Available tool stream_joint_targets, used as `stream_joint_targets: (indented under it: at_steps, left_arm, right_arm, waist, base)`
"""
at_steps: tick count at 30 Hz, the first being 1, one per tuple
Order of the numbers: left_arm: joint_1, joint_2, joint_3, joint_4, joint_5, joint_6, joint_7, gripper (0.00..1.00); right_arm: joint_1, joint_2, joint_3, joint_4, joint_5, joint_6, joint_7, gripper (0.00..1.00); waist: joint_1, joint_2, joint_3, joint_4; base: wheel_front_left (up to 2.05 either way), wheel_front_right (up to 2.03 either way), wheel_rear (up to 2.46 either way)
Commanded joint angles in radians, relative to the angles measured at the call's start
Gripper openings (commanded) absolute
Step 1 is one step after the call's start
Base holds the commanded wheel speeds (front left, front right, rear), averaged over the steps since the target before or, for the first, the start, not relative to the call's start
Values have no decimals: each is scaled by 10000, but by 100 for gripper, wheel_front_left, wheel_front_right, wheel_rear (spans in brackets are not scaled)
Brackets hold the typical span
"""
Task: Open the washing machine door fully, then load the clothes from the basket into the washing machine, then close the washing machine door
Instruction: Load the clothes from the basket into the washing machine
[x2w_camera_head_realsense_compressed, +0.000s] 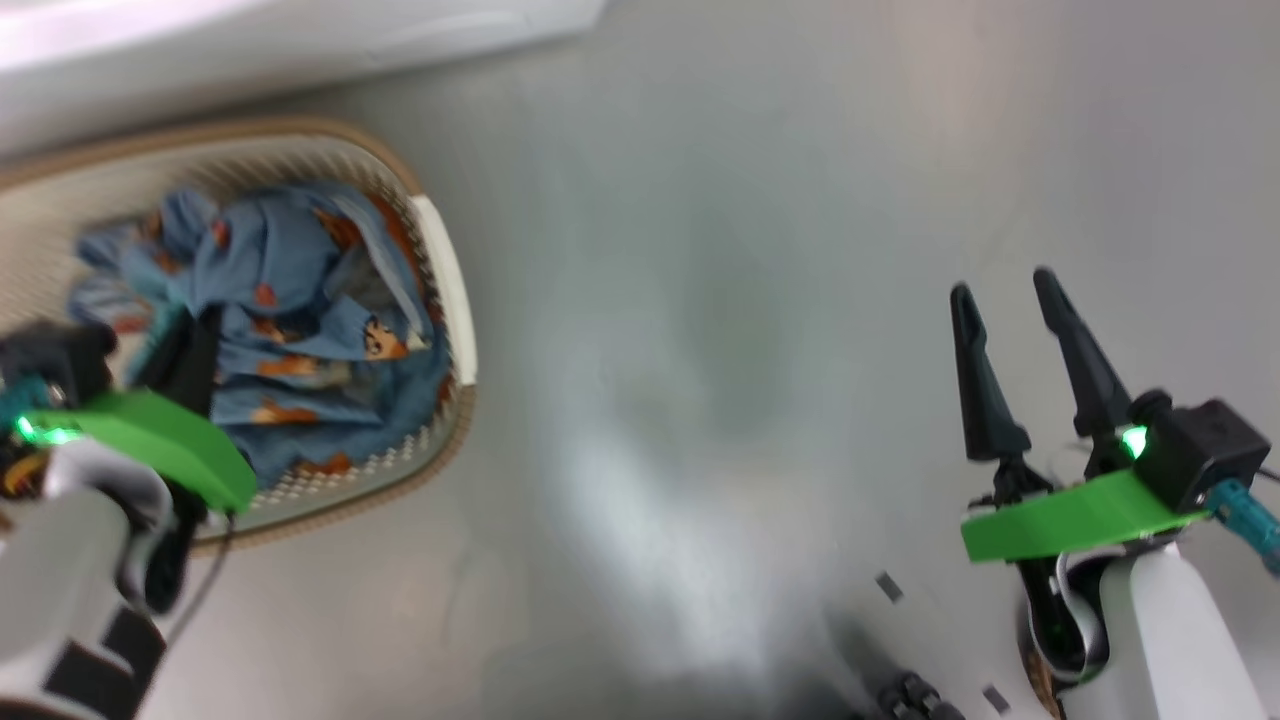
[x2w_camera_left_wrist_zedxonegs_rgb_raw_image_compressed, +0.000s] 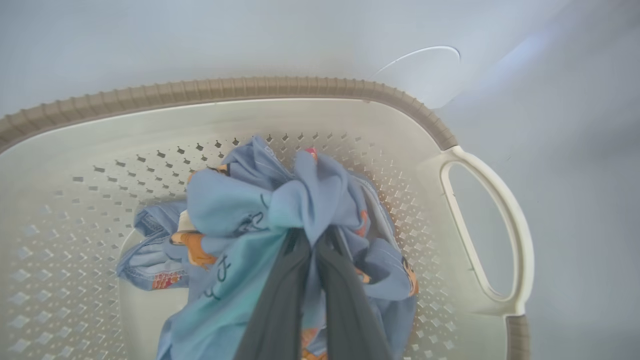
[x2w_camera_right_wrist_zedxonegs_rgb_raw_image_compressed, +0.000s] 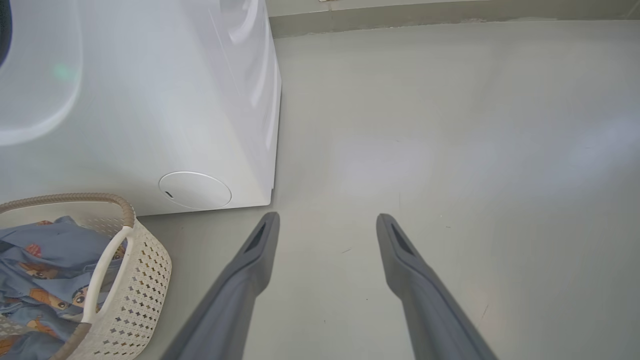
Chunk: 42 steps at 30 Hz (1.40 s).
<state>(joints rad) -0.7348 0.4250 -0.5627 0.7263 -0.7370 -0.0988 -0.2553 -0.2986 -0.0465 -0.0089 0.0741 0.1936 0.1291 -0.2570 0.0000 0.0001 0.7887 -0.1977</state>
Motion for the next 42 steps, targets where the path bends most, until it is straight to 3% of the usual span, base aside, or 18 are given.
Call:
stream_joint_targets:
  at_steps: [1,8,22,31,42]
  left_arm:
    - [758,190,747,-528,341,129,-63,0]
    - [2726,-586,2227,-1879,1326,209,-63,0]
    - [5514,-1797,3864,-3814,2662,480,-64,0]
    - [6807,-2235,4557,-5024,3316,926,-64,0]
    - [7825,-2488,5042,-6270,3716,1339,-64,0]
  right_arm:
    - [621,-37,116,-75,-69,16,-48,100]
    - [1082,-37,37,273,-229,16,-48,100]
    - [2121,-264,-27,769,-105,16,-48,100]
    - [2630,-742,132,1004,267,16,-48,100]
    - [2929,-1059,300,1129,524,16,-48,100]
  waist:
    - [0,-1,-1378,702]
    - [0,-1,-3054,1006]
    - [0,-1,-5883,1400]
    - [0,-1,-7192,1485]
    - [0,-1,-8012,1697]
  base:
    - [0,0,0]
    - [0,0,0]
    - [0,0,0]
    - [0,0,0]
    - [0,0,0]
